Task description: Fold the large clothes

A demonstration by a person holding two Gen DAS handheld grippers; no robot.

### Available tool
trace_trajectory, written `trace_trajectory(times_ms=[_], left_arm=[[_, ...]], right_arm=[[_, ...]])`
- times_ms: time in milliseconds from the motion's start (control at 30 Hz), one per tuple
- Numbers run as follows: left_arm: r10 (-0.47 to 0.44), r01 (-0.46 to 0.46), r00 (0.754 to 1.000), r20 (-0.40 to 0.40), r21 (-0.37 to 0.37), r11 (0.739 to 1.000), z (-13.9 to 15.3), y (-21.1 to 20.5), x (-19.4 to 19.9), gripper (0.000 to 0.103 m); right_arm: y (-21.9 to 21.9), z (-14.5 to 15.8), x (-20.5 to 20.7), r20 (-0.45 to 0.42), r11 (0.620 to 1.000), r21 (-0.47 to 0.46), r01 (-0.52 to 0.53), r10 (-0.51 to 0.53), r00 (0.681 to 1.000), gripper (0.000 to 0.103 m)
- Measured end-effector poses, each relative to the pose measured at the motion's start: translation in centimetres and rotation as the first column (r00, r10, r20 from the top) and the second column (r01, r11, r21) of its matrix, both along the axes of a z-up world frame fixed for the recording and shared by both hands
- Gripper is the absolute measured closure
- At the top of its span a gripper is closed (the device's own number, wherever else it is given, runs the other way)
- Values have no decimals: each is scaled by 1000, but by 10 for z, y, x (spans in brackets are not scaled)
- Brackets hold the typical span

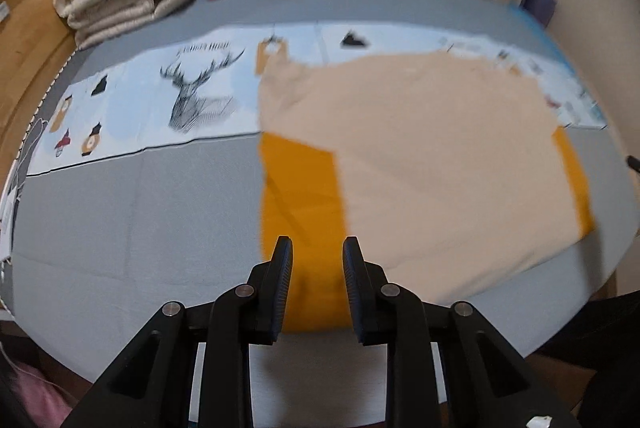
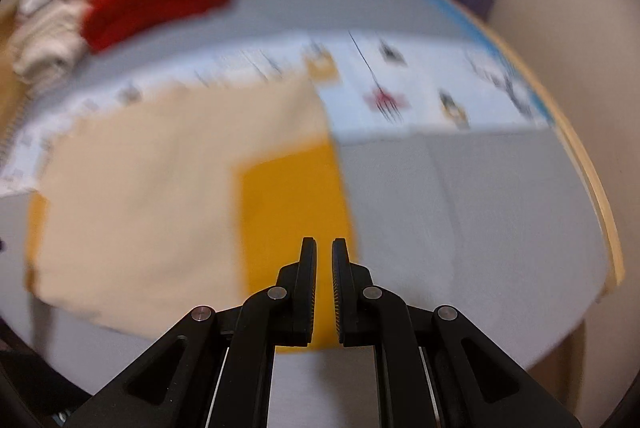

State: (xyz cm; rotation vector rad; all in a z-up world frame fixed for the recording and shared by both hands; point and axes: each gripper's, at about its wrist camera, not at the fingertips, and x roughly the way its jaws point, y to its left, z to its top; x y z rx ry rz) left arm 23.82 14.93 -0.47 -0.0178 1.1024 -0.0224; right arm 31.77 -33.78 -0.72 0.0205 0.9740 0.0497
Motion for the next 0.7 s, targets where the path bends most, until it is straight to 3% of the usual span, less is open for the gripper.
trace_trajectory(times_ms=[100, 200, 300, 400, 533, 700], left_arm=[[47, -41, 996, 78, -77, 996, 1, -18, -16, 80], [90, -78, 991, 97, -123, 989, -21, -29, -26, 87], [150, -139, 987, 61, -153, 978, -52, -29, -35, 88], [214, -207, 977, 7, -226, 952, -69, -15, -31, 88], [255, -250, 967, -12, -239, 938, -78, -4, -30, 88], [270, -294, 956, -119, -324, 899, -102, 4, -28, 83]], right_arm=[[59, 5, -23, 64, 993, 47, -107, 104, 993, 94], [122, -20, -49, 75, 964, -2, -267, 267, 961, 94], [167, -65, -48, -42, 930, -72, -361, 359, 932, 94], [195, -88, -36, -104, 904, -53, -423, 417, 903, 94], [206, -142, -23, -298, 864, -195, -464, 398, 868, 93], [198, -143, -12, -332, 882, -161, -443, 374, 866, 93]])
